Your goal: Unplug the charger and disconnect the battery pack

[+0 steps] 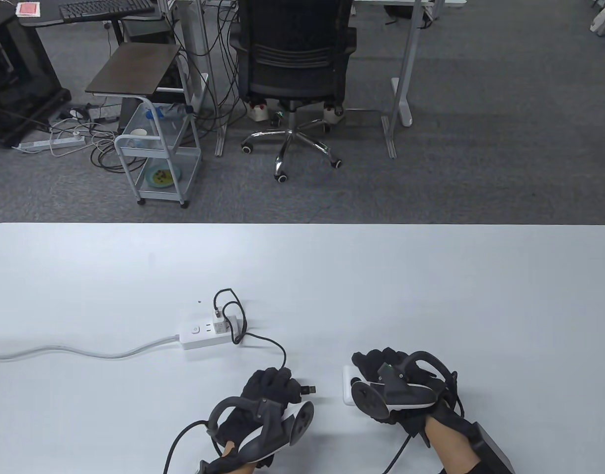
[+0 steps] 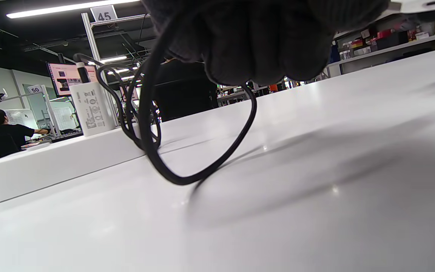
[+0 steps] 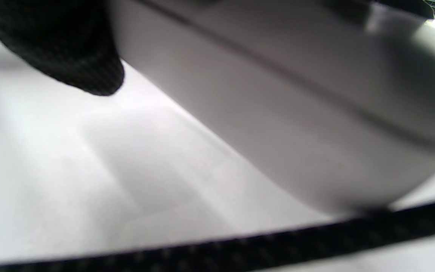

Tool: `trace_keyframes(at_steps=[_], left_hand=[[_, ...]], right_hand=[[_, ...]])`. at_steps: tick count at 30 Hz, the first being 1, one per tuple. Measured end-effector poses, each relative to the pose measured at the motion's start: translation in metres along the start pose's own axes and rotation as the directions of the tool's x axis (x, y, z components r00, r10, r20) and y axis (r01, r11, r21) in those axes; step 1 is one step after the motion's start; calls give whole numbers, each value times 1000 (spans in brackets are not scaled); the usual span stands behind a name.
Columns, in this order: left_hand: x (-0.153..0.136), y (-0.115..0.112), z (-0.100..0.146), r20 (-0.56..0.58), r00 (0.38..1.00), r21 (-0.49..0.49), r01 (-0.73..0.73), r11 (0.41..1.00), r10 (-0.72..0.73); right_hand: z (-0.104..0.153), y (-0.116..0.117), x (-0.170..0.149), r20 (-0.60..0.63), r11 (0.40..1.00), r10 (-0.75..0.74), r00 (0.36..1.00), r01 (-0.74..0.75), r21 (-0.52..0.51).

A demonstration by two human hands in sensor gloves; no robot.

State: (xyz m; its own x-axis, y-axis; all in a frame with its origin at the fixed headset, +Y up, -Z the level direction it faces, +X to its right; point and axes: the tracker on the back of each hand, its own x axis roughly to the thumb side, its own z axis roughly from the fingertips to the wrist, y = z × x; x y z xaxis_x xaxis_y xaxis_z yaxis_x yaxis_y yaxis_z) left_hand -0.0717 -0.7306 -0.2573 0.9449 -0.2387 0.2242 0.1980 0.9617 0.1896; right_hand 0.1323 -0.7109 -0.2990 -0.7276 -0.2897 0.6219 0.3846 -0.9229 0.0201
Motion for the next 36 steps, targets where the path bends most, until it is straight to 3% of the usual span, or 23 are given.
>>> trace_keyframes(at_steps=[10,28,36], left_hand=[[-2,-4,-2,0,1000,-14,6,1000,-6],[-2,-6,-1,4,1000,-9,-17,1000,17],[-4,-5,0,2,998,-13,-59,998,60]], right_hand=[[5,-13,-23,-69,999,-7,998,3,-50],[-29,18,-84,-214,988,6,977,28,154],[-40,52,-128,-352,953,-70,933,167,254]])
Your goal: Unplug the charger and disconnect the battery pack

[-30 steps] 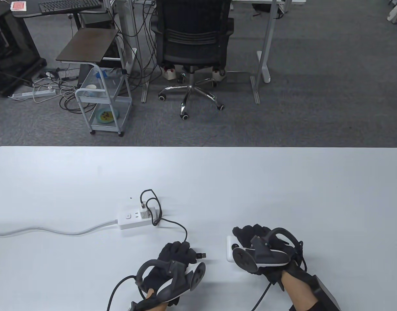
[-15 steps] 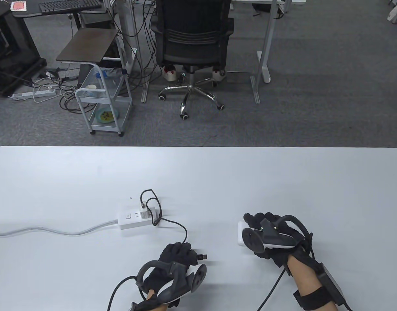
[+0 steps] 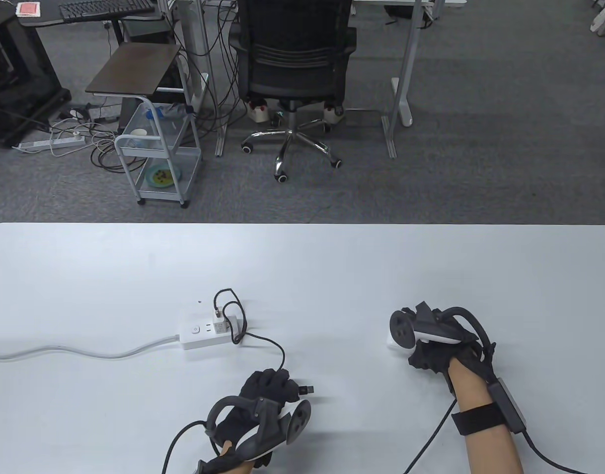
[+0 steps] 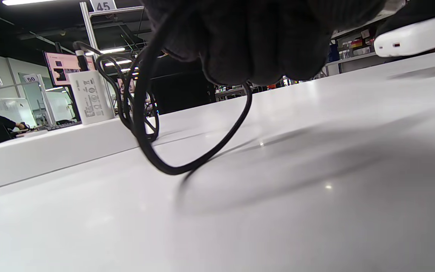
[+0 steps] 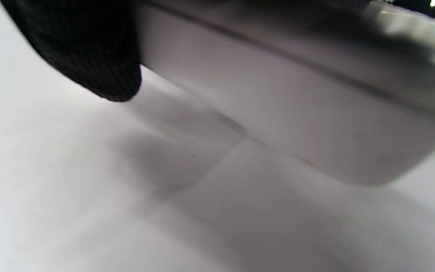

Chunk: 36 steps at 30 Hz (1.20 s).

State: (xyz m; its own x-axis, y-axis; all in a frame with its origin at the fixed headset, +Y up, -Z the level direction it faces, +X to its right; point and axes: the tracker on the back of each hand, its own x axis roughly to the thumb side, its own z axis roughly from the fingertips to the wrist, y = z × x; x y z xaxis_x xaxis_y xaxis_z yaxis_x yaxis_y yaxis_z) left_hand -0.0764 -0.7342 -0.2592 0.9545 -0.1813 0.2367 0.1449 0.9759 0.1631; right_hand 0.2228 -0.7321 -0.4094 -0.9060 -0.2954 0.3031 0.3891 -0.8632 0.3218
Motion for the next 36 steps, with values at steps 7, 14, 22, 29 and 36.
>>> trace_keyframes(at_steps=[7,14,22,29,36], left_hand=[[0,-3,-1,5,1000,-10,-1,1000,1],[0,-7,-2,3,1000,-27,15,1000,-15],[0,-6,-2,4,1000,-31,20,999,-20],[-8,-4,-2,-22,1000,-18,-3,1000,2],[-7,-4,-2,-26,1000,-32,-3,999,2]], right_hand=[[-13,22,-27,-72,998,-62,995,64,27],[-14,30,-43,-85,984,-176,981,179,23],[-9,42,-57,-88,961,-274,958,275,-3],[-3,46,-56,-89,972,-234,968,232,-38],[16,21,-42,-10,956,-208,978,201,-214]])
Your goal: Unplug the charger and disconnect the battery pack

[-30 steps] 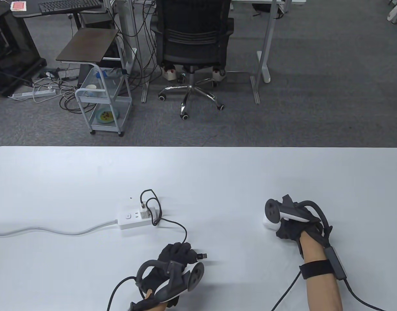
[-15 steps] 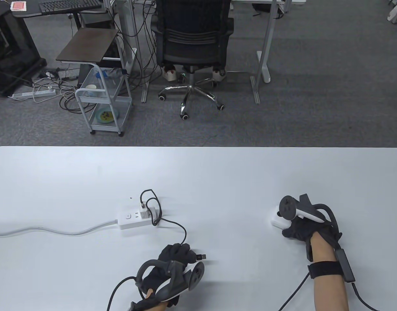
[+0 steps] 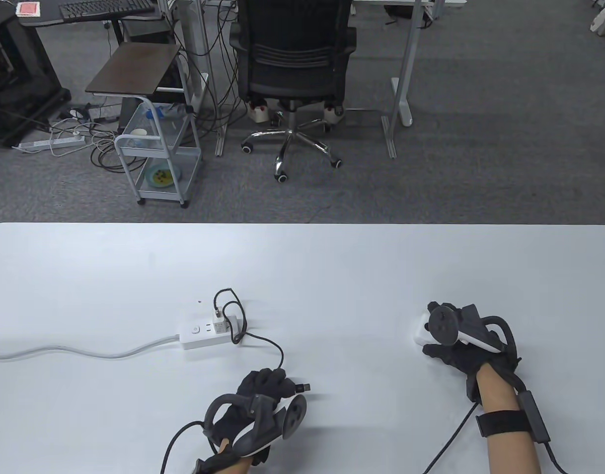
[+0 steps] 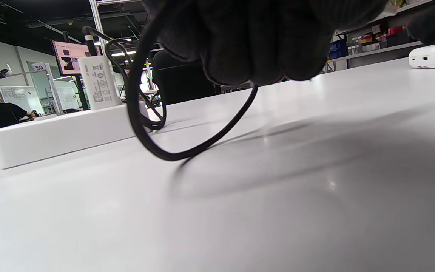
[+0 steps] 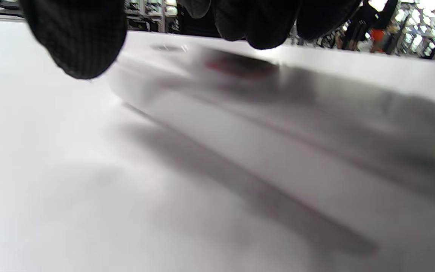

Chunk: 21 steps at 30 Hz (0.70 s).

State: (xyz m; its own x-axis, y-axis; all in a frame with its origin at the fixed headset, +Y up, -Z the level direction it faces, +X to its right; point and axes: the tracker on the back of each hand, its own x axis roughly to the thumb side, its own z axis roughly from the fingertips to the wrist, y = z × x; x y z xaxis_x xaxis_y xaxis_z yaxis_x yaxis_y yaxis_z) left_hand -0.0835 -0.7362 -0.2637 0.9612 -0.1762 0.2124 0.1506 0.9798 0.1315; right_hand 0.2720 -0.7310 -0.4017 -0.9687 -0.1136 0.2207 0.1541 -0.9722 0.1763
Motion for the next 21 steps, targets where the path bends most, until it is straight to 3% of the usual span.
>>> trace_keyframes(at_steps=[5,10,21], left_hand=[[0,1,0,-1,1000,-1,9,1000,-9],[1,0,0,3,1000,4,9,1000,-9],[1,0,-1,-7,1000,3,12,1000,-12]], right_hand=[[12,-14,29,63,986,131,989,-123,-113],[20,-14,62,135,972,159,978,-131,-195],[48,-25,113,232,952,220,948,-156,-264]])
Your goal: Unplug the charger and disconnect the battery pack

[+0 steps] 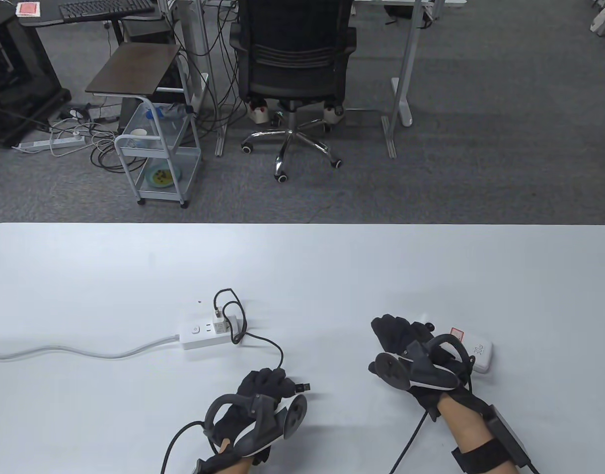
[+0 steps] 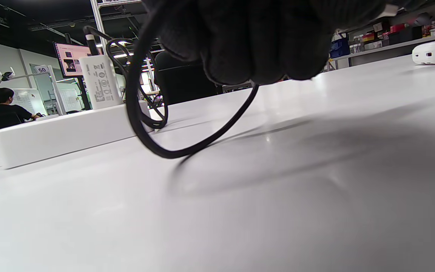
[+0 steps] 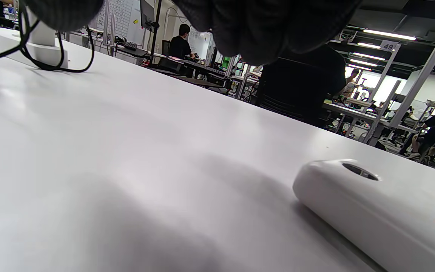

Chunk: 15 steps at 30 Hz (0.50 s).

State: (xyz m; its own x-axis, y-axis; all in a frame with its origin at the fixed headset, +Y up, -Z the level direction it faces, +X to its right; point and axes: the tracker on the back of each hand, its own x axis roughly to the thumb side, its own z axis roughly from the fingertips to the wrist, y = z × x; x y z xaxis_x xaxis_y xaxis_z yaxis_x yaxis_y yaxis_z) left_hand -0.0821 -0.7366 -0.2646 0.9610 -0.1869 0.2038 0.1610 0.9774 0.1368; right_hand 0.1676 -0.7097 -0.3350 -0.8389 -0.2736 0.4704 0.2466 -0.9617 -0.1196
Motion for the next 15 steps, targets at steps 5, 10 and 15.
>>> trace_keyframes(at_steps=[5,10,15], left_hand=[[-1,1,0,2,1000,6,-10,1000,10],[-1,0,0,3,1000,10,-17,1000,17],[-4,0,-2,-4,999,8,-41,999,41]], right_hand=[[6,-4,16,13,999,-25,1000,26,-20],[11,0,33,23,1000,19,1000,-18,-19],[18,-7,42,59,999,4,998,-1,-41]])
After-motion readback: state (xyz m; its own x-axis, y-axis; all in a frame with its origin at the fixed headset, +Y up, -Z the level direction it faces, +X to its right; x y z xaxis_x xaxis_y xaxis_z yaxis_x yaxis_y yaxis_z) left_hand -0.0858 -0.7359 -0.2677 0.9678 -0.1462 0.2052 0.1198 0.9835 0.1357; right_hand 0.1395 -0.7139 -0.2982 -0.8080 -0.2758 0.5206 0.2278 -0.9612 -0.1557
